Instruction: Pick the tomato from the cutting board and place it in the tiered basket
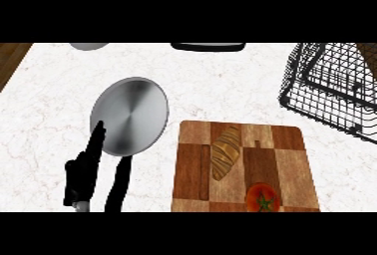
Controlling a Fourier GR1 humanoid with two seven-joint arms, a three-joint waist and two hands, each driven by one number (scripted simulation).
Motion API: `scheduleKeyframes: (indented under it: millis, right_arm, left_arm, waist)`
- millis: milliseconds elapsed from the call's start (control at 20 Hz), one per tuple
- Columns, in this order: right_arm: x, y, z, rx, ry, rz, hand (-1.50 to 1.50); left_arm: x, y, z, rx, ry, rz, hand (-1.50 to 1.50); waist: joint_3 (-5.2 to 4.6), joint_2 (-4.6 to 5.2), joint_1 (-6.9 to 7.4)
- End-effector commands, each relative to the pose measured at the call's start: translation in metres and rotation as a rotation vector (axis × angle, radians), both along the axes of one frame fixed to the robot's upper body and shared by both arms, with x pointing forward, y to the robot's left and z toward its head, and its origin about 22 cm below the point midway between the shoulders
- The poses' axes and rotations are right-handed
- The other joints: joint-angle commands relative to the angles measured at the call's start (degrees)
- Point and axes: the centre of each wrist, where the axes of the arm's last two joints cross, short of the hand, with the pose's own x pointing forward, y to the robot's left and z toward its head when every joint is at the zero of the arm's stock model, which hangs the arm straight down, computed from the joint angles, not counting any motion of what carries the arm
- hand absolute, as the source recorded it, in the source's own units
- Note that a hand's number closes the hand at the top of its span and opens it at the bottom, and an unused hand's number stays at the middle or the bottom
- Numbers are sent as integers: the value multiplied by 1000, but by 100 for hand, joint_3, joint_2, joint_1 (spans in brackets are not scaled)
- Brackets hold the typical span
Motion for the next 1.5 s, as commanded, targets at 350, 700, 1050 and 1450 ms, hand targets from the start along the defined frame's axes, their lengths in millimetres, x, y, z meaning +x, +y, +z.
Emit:
scheduleKeyframes:
  millis: [350,700,1050,1450]
  right_arm:
    - [21,26,18,-20,183,6,-150]
    - [51,42,15,-38,285,13,-150]
    - [83,61,8,-3,435,2,-150]
    - [125,71,7,19,457,29,-150]
  left_arm:
    - [0,5,-13,2,63,5,0]
    - [-2,-2,-12,-13,62,-11,0]
    - [-12,10,-11,-13,72,8,0]
    - [-12,-4,-20,-16,85,21,0]
  waist:
    - [-12,11,11]
    - [-1,-39,-23]
    - [9,-79,-14]
    - [13,-113,-91]
